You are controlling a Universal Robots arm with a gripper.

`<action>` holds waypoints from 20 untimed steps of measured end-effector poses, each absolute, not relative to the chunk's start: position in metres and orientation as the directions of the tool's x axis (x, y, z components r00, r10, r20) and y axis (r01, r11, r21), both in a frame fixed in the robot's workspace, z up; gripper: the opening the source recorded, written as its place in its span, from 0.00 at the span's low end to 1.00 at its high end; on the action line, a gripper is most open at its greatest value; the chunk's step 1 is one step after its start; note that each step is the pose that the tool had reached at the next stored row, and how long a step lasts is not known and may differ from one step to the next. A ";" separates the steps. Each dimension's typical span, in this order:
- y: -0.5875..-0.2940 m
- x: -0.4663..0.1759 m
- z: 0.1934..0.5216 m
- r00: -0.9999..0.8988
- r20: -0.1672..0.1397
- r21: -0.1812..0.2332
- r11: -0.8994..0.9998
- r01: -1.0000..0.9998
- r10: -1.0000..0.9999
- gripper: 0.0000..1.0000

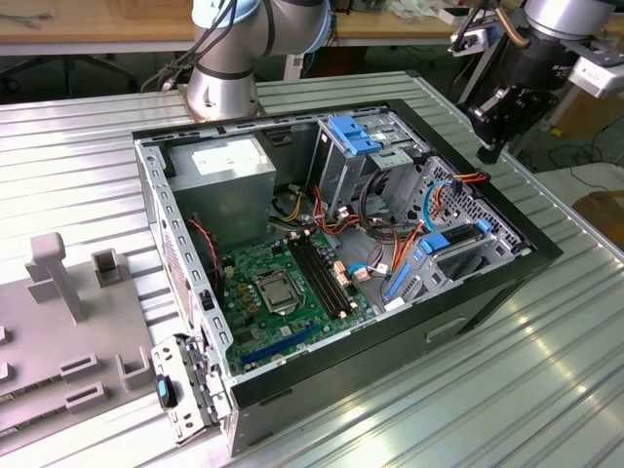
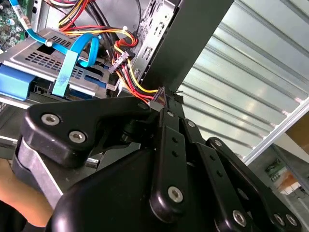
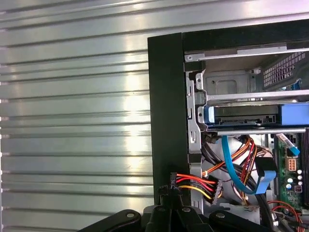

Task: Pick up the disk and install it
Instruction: 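Insert the first disk wire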

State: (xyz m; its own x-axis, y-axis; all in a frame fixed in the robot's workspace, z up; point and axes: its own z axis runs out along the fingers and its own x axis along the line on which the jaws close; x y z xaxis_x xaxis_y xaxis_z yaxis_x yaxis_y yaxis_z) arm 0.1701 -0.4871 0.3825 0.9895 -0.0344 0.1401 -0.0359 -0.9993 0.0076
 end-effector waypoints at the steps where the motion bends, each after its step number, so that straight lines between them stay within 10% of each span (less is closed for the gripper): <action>1: -0.487 0.170 0.383 0.990 0.140 0.007 -0.999 -0.036 -0.034 0.11; 20: -0.490 0.169 0.379 0.990 0.141 0.016 -1.000 0.015 0.017 0.11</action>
State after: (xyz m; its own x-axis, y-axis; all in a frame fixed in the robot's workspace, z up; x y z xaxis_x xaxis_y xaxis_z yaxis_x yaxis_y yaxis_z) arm 0.1691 -0.4896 0.3790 0.9898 0.0172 0.1413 0.0150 -0.9998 0.0165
